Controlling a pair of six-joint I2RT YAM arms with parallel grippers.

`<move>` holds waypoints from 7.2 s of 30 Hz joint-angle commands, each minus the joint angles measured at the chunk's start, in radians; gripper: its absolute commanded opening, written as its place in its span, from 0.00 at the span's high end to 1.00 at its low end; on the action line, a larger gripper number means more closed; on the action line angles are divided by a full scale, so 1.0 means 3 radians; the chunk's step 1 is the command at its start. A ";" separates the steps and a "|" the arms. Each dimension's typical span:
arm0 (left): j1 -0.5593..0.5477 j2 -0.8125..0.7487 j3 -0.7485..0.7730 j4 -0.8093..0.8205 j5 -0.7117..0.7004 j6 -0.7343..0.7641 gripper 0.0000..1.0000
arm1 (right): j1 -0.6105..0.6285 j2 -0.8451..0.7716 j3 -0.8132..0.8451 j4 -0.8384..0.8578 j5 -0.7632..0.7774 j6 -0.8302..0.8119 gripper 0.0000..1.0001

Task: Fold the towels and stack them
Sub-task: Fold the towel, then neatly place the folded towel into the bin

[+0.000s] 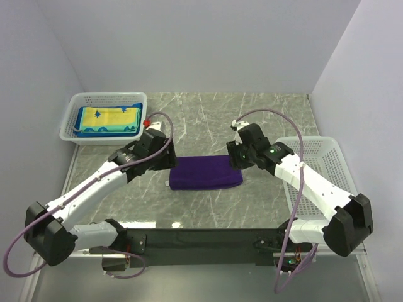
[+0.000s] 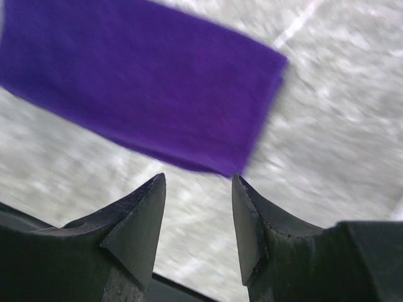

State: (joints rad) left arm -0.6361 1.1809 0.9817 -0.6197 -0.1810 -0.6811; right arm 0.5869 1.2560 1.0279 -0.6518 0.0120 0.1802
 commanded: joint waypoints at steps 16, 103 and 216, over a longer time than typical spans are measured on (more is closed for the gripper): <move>-0.0462 0.0958 -0.0515 0.0935 0.0204 -0.0710 0.65 | -0.0003 0.0400 -0.0992 0.1446 -0.0234 0.1291 0.50; 0.1977 -0.0853 -0.0864 0.0292 0.0281 0.0164 0.00 | 0.1858 0.2005 0.1287 0.0501 0.0568 0.0161 0.32; 0.1271 0.1749 0.1373 0.0077 0.0404 0.0249 0.99 | 0.1490 -0.0018 -0.0951 0.1892 0.0840 0.0719 0.01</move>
State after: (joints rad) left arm -0.3172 1.6676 1.2255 -0.4370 0.0090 -0.7551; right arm 1.0397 1.3067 0.7773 -0.0147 0.2302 0.4164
